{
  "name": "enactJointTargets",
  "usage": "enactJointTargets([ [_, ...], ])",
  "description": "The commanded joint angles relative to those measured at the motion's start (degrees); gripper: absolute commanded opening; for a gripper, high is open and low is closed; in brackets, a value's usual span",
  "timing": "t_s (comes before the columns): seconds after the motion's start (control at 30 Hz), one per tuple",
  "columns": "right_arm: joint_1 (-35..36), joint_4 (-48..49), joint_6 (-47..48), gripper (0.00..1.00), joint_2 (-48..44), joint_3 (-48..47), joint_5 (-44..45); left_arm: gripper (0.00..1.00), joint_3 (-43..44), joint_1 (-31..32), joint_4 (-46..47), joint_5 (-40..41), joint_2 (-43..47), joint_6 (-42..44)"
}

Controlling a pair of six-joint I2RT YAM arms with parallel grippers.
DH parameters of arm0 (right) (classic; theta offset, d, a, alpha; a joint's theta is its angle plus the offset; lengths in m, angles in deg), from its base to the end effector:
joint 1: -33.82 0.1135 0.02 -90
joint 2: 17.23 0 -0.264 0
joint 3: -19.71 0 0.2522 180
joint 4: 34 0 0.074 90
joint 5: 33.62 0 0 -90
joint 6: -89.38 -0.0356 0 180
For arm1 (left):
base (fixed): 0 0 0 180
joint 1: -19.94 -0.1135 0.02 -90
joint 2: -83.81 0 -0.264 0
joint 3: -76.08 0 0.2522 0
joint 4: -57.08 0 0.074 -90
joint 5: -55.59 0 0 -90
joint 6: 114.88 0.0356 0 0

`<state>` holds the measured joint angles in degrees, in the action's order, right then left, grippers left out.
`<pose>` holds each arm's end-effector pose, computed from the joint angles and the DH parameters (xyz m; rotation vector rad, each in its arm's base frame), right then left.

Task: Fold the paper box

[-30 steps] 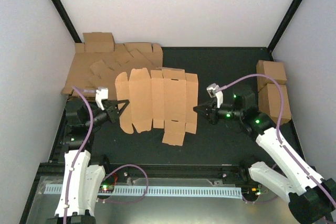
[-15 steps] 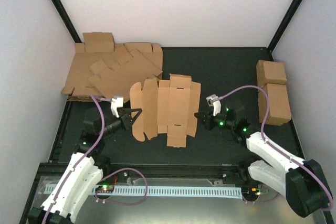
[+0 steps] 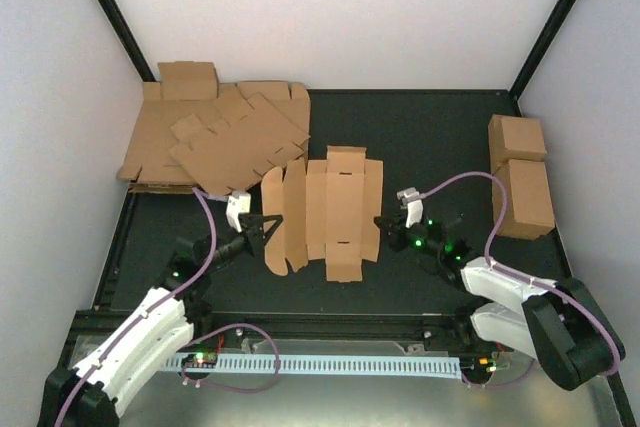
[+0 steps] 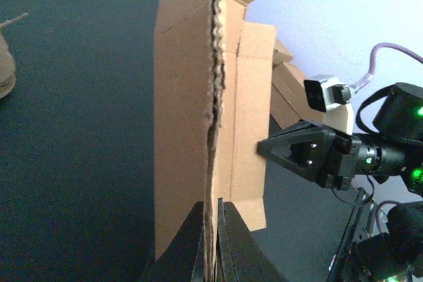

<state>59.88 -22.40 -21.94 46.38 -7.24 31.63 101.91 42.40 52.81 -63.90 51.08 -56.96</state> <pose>0.1743 0.1018 0.1544 -0.3757 2.0636 0.9485 0.1331 -0.0740 0.2056 0.2426 1.8695 -1.1249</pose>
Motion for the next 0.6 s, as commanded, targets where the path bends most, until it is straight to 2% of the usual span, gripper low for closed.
enactJointTargets([
  [0.0,1.6,6.9,0.0,0.08,1.0,1.3,3.4,0.02,-0.9,3.0,7.6,2.2,-0.5,0.0],
  [0.17,4.8,6.6,0.0,0.08,1.4,0.7,8.2,0.02,-0.6,6.6,14.0,1.5,-2.8,-2.7],
  [0.4,6.5,5.1,-2.5,0.02,0.1,0.2,16.5,0.02,4.2,10.7,14.4,0.9,-7.5,-3.6],
  [0.57,6.7,1.3,0.0,0.02,-3.1,-0.4,20.3,0.03,5.4,12.0,15.7,1.2,-8.8,-6.1],
])
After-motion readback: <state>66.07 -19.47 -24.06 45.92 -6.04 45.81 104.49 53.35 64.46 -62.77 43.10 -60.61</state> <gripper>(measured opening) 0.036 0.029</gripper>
